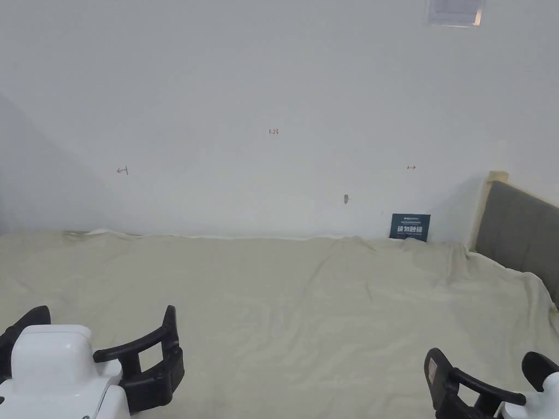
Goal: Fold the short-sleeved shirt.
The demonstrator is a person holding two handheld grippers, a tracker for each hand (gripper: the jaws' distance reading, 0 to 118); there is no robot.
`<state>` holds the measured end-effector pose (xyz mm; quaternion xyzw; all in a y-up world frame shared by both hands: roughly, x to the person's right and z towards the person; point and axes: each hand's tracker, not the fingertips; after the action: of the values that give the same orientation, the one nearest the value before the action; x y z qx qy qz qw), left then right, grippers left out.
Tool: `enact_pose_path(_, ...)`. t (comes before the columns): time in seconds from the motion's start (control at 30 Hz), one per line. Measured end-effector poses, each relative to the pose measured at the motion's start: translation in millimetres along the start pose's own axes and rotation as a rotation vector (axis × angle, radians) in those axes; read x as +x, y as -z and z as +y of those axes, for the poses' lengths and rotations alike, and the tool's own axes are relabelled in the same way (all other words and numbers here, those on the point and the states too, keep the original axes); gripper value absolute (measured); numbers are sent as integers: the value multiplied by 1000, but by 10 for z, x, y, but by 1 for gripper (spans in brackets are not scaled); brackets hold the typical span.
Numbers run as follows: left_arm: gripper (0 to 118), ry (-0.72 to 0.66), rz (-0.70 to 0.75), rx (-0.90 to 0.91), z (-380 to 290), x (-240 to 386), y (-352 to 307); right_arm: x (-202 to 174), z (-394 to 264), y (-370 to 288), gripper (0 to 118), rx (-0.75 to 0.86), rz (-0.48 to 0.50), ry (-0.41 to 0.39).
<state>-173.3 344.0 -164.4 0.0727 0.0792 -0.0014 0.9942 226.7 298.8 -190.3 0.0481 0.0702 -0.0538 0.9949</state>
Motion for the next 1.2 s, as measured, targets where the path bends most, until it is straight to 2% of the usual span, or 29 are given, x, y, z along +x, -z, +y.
enact_pose_path(0.33, 118, 3, 17, 21, 6, 12, -28, 4, -1, 10, 118, -11, -9, -5)
enact_pose_path(0.67, 118, -9, -44, -45, 17, 19, -7, -13, 0, 4, 115, -18, 5, -8)
enact_pose_path(0.7, 118, -15, -39, -30, 21, 16, -27, -25, -1, -7, 107, -10, -13, -16)
enact_pose_path(0.73, 118, -14, -26, -27, 18, 31, -40, -28, 0, -15, 91, -4, -17, -20)
enact_pose_path(0.77, 118, -5, -10, -18, 17, 39, -55, -30, 8, -22, 60, 0, -20, -21)
enact_pose_path(0.8, 117, -7, -19, -22, 31, 34, -61, -31, 14, -24, 16, 6, -26, -23)
enact_pose_path(0.83, 112, -7, -32, -22, 44, 30, -66, -33, 18, -13, 10, 3, -73, -43)
enact_pose_path(0.87, 96, -7, -33, -22, 48, 38, -70, -35, 15, 10, 10, -5, -107, -52)
enact_pose_path(0.9, 56, -1, -30, -17, 49, 49, -79, -22, 17, 25, 10, -10, -90, -42)
enact_pose_path(0.93, 56, 1, -31, -11, 48, 48, -89, 19, 25, 33, 10, -24, -71, -23)
enact_pose_path(0.97, 38, 4, -34, -4, 50, 43, -87, 42, 26, 37, 10, -27, -64, 0)
enact_pose_path(1.0, 0, 10, -19, -18, 58, 51, -47, 43, 24, 41, 10, -27, -71, -2)
enact_pose_path(1.1, 0, -36, -36, -37, 18, -60, 42, 41, 15, 31, 10, -25, -73, -11)
enact_pose_path(1.2, 0, -17, -24, -30, -8, -37, 30, 26, 1, 46, 10, -29, -78, -26)
